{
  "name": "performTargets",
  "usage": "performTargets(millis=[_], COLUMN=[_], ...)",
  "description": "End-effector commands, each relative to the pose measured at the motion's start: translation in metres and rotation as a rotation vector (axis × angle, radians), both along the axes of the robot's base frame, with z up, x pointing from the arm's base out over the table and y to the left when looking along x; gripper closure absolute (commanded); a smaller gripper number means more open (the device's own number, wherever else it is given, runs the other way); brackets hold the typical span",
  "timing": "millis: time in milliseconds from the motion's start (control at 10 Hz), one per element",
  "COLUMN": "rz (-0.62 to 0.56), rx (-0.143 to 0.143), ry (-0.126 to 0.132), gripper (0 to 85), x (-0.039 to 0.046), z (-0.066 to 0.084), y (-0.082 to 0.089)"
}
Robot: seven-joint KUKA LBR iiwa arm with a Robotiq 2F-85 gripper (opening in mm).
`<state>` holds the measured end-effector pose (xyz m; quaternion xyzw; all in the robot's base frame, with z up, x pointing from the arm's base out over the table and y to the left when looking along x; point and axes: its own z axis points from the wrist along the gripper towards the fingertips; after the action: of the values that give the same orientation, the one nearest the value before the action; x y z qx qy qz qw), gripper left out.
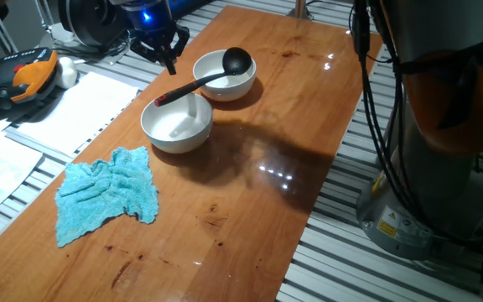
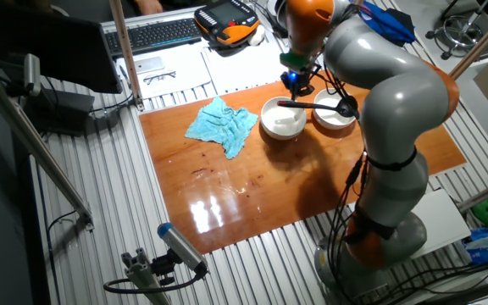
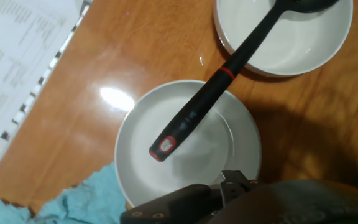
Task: Scoop water with a large spoon from one bowl to another
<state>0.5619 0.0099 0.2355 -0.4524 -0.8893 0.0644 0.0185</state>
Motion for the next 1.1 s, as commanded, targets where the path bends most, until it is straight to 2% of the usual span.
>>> performTargets(millis=[0, 100, 300, 600, 700, 900, 1000], rz=[0.937, 0.956, 0.968, 0.973, 0.975, 1.010, 1.009], rx=[0.012, 0.041, 0.068, 0.079, 0.071, 0.032, 0.040], ry=[-0.008, -0.026, -0.044, -0.053, -0.054, -0.040, -0.046], gripper=[85.0, 85.0, 85.0, 85.0, 85.0, 85.0, 85.0], x=[-0.0004, -0.0016, -0.0052, -0.0150, -0.0184, -0.0200, -0.0199], z=[0.001, 0.001, 0.002, -0.002, -0.003, -0.002, -0.002], y=[0.000, 0.001, 0.005, 0.021, 0.026, 0.027, 0.027])
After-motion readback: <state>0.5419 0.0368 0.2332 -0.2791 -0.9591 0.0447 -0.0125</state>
